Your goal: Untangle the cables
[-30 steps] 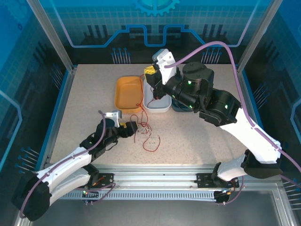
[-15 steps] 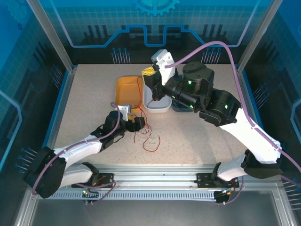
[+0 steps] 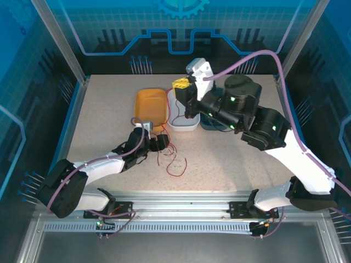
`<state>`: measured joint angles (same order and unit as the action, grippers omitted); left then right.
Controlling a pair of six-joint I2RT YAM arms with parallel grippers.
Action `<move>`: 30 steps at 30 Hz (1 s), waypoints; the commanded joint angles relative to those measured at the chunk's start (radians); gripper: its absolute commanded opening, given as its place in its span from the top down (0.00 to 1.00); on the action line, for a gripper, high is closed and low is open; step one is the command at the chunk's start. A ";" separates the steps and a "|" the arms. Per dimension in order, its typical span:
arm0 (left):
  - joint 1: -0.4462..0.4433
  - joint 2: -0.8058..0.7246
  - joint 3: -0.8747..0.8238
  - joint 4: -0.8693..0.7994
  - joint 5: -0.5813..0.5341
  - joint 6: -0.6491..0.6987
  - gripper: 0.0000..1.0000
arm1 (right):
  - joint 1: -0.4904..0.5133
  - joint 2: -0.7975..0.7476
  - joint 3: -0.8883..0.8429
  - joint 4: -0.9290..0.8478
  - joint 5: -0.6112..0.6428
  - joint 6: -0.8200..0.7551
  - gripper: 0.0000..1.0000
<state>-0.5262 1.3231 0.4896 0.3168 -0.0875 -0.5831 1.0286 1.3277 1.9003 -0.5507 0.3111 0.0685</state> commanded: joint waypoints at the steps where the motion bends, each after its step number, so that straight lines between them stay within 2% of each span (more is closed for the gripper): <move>1: 0.005 -0.002 -0.036 -0.032 -0.045 -0.062 0.18 | 0.001 -0.071 -0.044 0.054 0.092 -0.020 1.00; 10: 0.006 -0.002 -0.057 -0.055 -0.063 -0.097 0.17 | -0.002 -0.184 -0.150 0.113 0.213 -0.044 1.00; 18: 0.005 -0.021 -0.047 -0.085 -0.054 -0.107 0.15 | -0.002 -0.204 -0.163 0.106 0.266 -0.062 1.00; 22: 0.006 -0.073 -0.039 -0.136 -0.031 -0.118 0.11 | -0.004 -0.189 -0.139 0.082 0.290 -0.072 1.00; 30: 0.006 -0.234 -0.063 -0.225 -0.028 -0.148 0.02 | -0.004 -0.178 -0.044 0.020 0.263 -0.086 1.00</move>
<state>-0.5262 1.1351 0.4419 0.1513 -0.1303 -0.7094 1.0275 1.1652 1.8011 -0.5259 0.5686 0.0048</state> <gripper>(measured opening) 0.974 0.040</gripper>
